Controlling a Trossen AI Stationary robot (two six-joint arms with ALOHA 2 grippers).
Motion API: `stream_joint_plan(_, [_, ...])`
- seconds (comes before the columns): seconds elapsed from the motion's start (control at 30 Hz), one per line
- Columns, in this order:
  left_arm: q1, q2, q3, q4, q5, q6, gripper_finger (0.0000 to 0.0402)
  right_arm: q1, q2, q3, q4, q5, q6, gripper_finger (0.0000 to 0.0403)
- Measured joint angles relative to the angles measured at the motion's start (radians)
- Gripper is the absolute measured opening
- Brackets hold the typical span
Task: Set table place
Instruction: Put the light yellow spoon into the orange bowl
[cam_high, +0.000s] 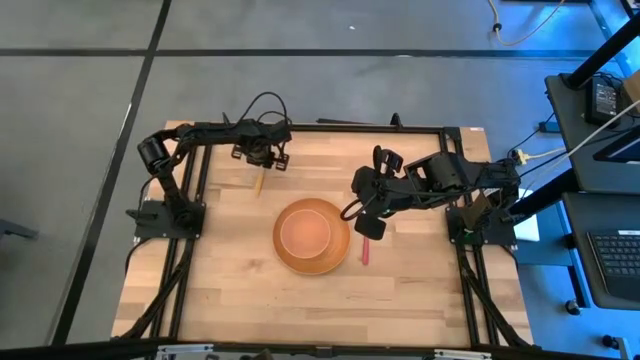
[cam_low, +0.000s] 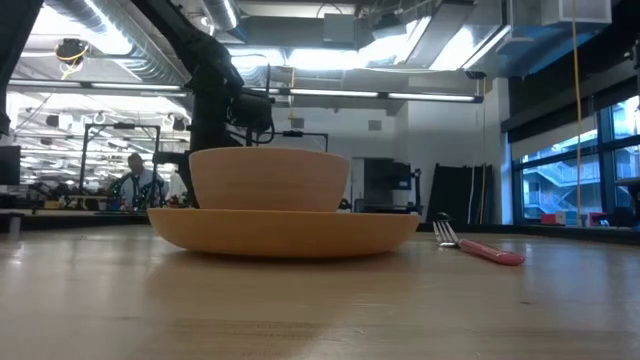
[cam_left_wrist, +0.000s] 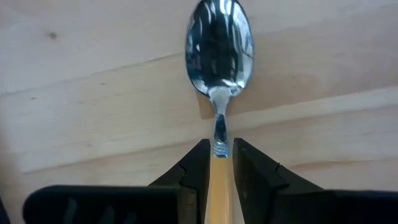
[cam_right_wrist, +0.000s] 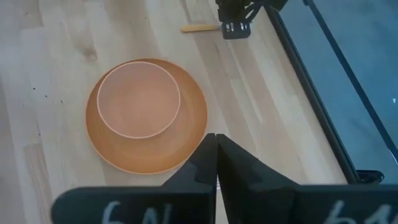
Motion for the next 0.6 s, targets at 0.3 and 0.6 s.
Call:
stream_joint_plan(0.3, [-0.028,0.059,-0.001,0.012,0.007,0.0,0.0063,0.0,0.0,0.0,0.0,0.0,0.0,0.0012])
stream_joint_plan(0.6, [-0.035,0.066,-0.002,-0.011,-0.016,0.001,0.0063,0.0,0.001,0.0,0.0,0.0,-0.002,0.0012])
